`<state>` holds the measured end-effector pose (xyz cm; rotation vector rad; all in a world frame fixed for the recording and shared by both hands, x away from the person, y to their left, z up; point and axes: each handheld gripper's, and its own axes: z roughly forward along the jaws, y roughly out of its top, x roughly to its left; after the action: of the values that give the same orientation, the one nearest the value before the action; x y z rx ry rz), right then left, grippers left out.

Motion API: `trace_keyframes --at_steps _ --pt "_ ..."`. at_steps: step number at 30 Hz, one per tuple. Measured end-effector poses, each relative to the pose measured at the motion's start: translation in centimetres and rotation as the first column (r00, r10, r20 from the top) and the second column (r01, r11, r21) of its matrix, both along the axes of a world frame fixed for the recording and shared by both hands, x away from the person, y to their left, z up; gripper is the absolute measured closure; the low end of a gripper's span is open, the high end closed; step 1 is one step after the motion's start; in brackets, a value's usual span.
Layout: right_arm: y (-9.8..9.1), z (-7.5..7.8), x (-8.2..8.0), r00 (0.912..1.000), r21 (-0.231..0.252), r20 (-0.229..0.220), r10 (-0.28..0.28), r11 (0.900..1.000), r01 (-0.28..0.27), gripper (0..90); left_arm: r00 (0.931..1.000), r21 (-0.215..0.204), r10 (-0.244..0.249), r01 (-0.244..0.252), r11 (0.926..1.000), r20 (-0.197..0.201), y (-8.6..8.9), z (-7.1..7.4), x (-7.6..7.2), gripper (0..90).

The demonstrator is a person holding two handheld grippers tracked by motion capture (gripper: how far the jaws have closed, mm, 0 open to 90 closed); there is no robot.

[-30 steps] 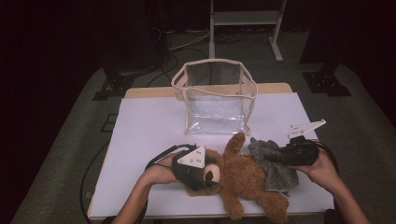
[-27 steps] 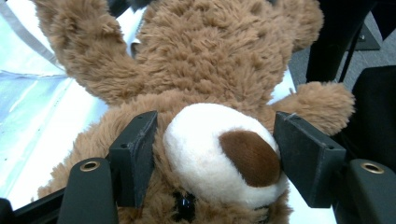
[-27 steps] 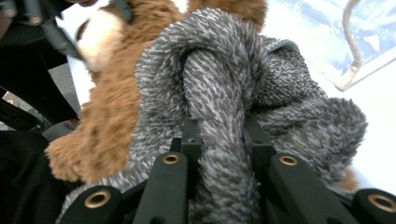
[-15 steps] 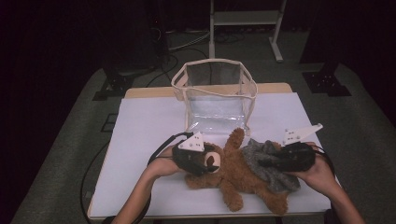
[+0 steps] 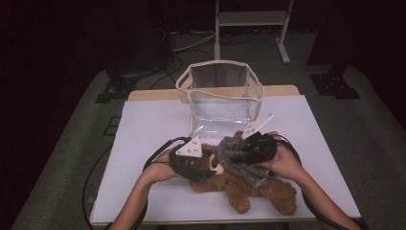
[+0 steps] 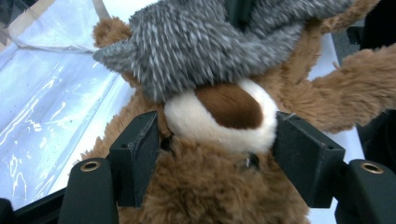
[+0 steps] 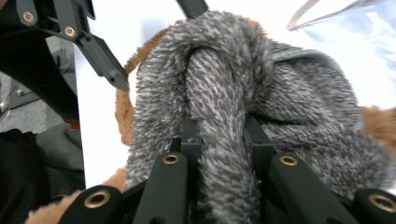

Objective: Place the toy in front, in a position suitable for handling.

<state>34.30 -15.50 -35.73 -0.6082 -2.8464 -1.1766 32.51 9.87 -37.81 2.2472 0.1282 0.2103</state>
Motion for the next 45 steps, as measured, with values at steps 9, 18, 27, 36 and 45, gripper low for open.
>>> trace_keyframes --at_steps 9,18,27,36,45 --pt "-3.0 0.3 -0.8 0.9997 0.057 -0.020 -0.010 0.9983 0.011 74.8 0.9980 0.011 -0.063 0.063 0.9979 0.005 0.0 -0.3 -1.0 32.6" --pt "-8.3 -0.4 -0.3 0.9863 0.084 -0.027 -0.163 0.9828 0.164 74.6 0.9923 -0.002 -0.120 0.120 0.9928 -0.029 0.6 0.7 -1.5 32.6" --pt "-7.6 0.1 -3.0 0.9956 0.102 0.018 -0.092 0.9908 0.090 74.6 0.9945 -0.057 -0.077 0.073 0.9957 -0.070 0.2 1.1 -0.2 28.1" --pt "-6.7 0.1 -2.0 0.9925 0.101 0.026 -0.119 0.9881 0.116 74.4 0.9931 -0.054 -0.093 0.089 0.9946 -0.072 0.6 0.9 -0.6 27.7" --pt "-6.4 -0.9 -4.3 0.9979 0.104 0.030 -0.057 0.9931 0.054 75.0 0.9911 -0.082 0.003 -0.014 0.9965 -0.133 2.5 0.4 0.4 12.2"
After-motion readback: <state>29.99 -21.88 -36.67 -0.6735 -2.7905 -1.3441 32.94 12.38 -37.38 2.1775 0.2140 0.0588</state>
